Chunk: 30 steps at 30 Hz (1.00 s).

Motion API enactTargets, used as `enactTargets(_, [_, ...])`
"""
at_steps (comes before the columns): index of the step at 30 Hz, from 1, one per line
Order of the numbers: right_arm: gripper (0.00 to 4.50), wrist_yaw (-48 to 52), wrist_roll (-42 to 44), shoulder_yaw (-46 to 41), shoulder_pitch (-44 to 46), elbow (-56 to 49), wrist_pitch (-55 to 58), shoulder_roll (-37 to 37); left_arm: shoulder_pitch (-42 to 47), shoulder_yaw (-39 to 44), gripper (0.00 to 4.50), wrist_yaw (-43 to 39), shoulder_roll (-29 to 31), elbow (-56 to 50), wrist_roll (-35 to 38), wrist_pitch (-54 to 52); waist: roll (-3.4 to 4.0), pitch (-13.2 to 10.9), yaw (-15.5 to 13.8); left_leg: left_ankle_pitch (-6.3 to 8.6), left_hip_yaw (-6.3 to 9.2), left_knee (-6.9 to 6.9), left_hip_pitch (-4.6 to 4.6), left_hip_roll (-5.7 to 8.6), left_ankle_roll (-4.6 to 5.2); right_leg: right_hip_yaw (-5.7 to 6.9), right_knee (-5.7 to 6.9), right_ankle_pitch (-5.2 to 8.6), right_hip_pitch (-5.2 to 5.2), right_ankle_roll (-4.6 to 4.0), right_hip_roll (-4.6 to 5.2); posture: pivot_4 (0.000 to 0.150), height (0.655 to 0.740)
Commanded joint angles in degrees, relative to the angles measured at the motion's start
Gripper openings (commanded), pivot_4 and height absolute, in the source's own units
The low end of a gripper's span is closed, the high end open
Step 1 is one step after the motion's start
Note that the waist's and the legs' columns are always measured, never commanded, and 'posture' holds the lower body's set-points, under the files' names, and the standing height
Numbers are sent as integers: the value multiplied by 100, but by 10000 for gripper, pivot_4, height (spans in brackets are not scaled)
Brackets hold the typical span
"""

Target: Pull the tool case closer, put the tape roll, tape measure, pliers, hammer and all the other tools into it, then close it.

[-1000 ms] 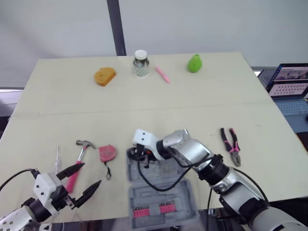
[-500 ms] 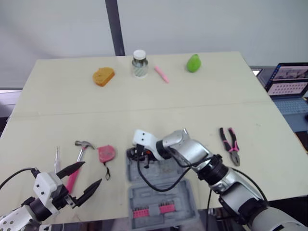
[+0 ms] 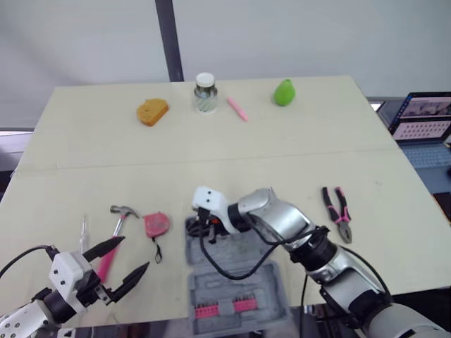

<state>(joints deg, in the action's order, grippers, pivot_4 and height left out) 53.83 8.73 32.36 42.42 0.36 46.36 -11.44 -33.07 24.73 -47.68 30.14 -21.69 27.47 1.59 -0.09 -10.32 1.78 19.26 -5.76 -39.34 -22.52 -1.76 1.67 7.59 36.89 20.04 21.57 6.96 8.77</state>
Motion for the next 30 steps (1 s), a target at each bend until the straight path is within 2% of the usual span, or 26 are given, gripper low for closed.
enactTargets(1, [7474, -114, 128, -279, -84, -208, -165, 38, 4, 46, 45000, -23, 13, -43, -13, 76, 0, 0, 0, 0, 0, 0, 0, 0, 0, 0, 0, 0, 0, 0, 0, 1500, 6950])
enactTargets(19, [7474, -430, 195, -636, -1024, 143, -1374, 315, 279, -40, 45000, -83, 67, 33, -81, 1, -1, 0, -1, 0, -4, 2, 1, 0, 0, -1, 0, 0, 0, 0, -2, 1500, 6950])
enactTargets(30, [7474, -536, -42, -612, -1156, 837, -2144, 521, 360, -67, 45000, -60, 135, -71, -71, -143, -1, 0, 1, 0, -4, 2, 2, -1, 0, -2, 1, 0, 0, 0, -4, 1500, 6950])
